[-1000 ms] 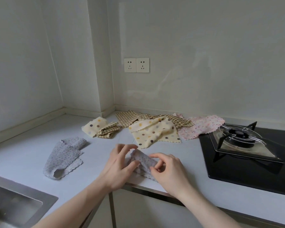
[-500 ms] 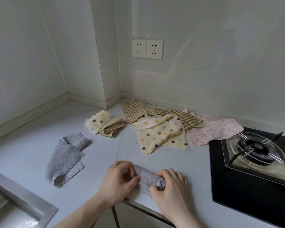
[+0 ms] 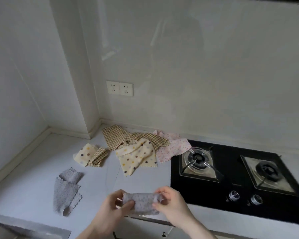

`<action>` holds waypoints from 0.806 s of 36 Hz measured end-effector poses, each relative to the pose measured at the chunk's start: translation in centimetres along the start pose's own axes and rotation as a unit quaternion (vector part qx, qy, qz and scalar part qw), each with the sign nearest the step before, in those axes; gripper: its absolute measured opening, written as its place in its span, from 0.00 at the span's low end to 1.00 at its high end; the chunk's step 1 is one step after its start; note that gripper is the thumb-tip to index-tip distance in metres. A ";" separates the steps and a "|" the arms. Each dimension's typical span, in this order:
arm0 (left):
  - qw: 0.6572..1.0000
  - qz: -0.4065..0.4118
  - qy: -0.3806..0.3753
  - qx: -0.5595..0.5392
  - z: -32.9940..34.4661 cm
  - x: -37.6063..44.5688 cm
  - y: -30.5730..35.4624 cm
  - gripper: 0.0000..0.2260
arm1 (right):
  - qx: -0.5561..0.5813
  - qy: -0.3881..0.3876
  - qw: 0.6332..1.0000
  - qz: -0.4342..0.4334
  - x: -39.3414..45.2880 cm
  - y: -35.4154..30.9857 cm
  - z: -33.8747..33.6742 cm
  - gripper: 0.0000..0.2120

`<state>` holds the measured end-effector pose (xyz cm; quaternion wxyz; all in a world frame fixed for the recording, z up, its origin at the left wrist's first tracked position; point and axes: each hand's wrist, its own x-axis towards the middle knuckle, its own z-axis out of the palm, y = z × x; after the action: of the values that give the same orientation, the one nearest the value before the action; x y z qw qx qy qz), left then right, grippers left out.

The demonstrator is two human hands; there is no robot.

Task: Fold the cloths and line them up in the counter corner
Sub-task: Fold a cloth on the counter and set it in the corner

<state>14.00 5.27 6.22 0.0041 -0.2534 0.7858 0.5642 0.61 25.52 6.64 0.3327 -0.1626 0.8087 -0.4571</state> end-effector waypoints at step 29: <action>0.929 0.275 -0.237 0.076 20.0 -0.3 27.9 0.10 | 0.086 0.288 0.954 -0.016 -21.5 1.8 -24.2 0.07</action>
<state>-2.60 29.68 23.77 0.0543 0.1150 0.8413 0.5254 -0.27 53.97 22.20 0.0909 -0.0081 0.8249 -0.5578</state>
